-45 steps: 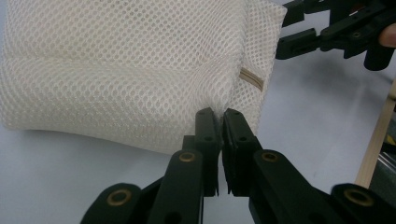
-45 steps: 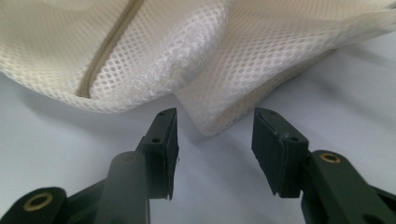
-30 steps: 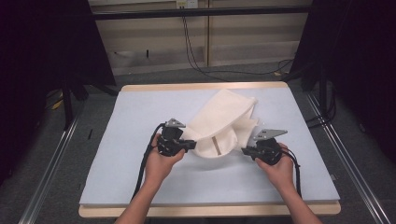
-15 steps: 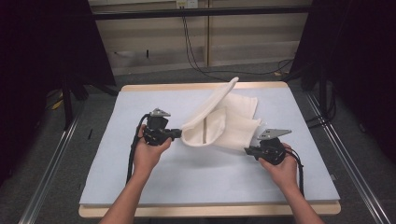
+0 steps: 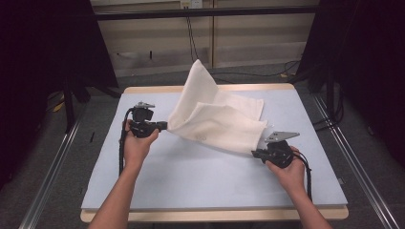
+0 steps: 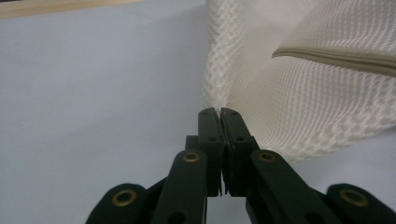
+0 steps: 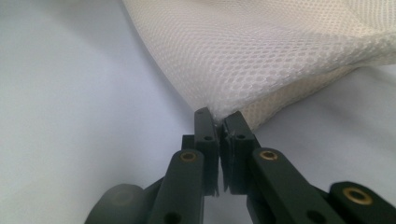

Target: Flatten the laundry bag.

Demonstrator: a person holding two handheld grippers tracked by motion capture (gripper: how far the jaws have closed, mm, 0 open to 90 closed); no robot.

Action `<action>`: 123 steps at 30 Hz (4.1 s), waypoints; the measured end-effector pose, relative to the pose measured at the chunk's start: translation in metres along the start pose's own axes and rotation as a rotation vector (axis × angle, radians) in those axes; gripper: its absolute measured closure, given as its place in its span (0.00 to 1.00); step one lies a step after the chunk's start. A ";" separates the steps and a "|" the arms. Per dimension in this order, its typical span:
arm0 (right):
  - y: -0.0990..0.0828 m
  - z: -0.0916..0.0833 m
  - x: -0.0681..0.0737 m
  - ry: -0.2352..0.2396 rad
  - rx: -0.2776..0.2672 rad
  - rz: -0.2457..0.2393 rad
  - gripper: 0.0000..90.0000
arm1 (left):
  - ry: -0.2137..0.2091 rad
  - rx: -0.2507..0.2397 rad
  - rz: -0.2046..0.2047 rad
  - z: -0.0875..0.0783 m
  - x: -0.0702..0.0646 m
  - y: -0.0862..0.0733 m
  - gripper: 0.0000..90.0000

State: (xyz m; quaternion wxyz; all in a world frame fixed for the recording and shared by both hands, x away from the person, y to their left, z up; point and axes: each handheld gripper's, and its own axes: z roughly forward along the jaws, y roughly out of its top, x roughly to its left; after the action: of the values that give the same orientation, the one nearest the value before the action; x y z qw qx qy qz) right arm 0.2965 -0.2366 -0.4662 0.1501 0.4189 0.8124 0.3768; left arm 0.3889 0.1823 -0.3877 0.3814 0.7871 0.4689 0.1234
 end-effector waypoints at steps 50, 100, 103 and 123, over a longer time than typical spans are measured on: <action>0.025 0.008 -0.037 -0.148 -0.058 0.328 0.32 | -0.081 0.051 0.111 0.038 -0.030 -0.064 0.17; 0.005 0.016 0.056 0.138 -0.084 -0.184 0.94 | -0.211 0.002 0.041 0.033 -0.046 -0.063 0.01; 0.003 0.016 0.058 0.143 -0.078 -0.194 0.93 | -0.223 -0.003 0.029 0.034 -0.049 -0.059 0.01; -0.012 0.011 0.071 0.174 -0.055 -0.275 0.93 | -0.266 -0.071 0.078 0.060 -0.079 -0.042 0.18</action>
State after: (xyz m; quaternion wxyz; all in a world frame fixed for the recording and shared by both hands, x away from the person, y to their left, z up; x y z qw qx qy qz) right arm 0.2530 -0.1789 -0.4770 0.1406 0.2655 0.8615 0.4094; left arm 0.3530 0.0983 -0.4457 0.4625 0.8001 0.3789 0.0492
